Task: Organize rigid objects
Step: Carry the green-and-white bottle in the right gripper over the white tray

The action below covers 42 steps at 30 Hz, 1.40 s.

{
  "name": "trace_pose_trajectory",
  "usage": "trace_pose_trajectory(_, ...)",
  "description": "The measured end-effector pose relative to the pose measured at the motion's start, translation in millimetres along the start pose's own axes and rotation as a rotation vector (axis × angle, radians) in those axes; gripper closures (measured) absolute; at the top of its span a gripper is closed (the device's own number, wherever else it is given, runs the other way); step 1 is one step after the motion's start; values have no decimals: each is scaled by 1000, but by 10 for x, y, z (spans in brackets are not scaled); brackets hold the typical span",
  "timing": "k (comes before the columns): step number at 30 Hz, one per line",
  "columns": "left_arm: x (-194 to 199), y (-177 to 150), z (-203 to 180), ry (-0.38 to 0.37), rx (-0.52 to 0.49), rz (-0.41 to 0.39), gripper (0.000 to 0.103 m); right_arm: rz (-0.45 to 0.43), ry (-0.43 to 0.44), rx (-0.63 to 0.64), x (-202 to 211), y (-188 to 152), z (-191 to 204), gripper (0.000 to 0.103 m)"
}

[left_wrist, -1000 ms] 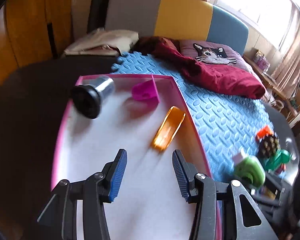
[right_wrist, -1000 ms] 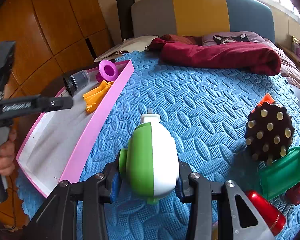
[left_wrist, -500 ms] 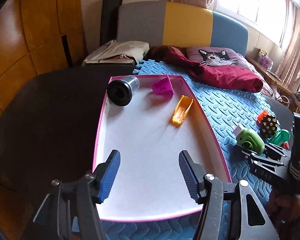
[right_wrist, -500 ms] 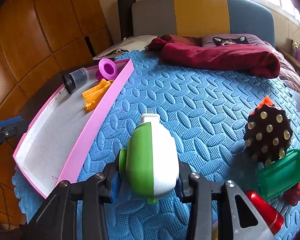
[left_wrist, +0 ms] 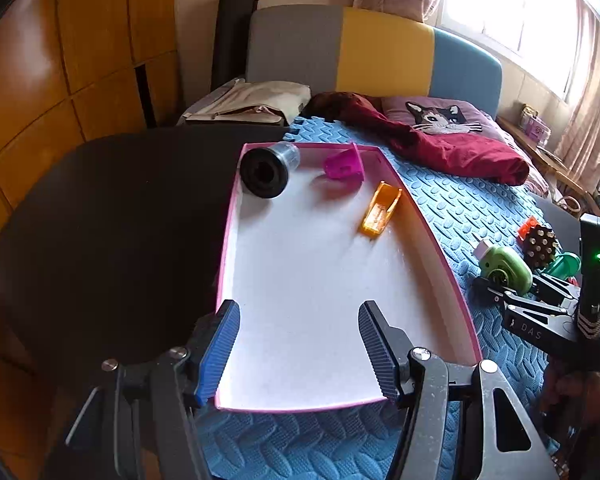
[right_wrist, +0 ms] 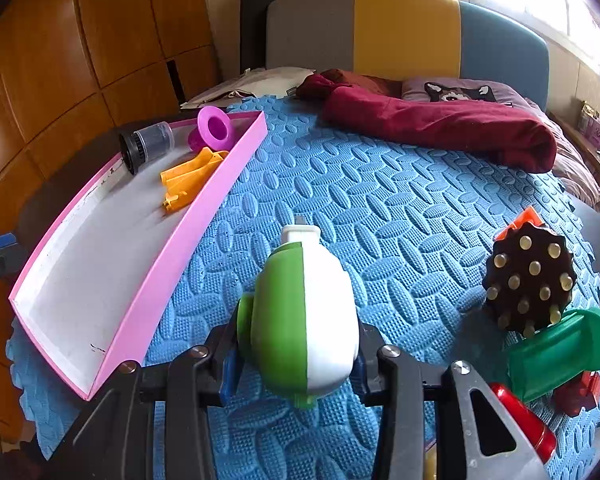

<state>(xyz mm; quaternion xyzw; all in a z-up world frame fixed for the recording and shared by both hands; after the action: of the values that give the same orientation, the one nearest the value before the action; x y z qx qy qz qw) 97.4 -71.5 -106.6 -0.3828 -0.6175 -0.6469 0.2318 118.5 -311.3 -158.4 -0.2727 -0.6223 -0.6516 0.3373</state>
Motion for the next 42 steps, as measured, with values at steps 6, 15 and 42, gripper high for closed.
trace_pose_trajectory(6,-12,-48,97,2,27,7,35,6,-29,10,-6,-4,24,60)
trace_pose_trajectory(15,22,-75,260,22,47,-2,35,3,-58,-52,-41,67,-3,56)
trace_pose_trajectory(42,102,-2,326,41,58,-19,34,-37,16,-156,-55,140,-91,49)
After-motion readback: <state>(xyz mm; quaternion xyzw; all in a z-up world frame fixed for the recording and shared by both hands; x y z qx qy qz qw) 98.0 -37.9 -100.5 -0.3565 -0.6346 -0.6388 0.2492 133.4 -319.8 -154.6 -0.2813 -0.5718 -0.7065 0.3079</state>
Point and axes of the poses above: each gripper's, at about its wrist camera, not at the fingertips, and x roughly against the way its jaws point, z to its left, y to its top, the point moved 10 cm from there along -x, roughly the way its jaws point, and after that the axes turned 3 degrees about z, right-handed, at the moved point
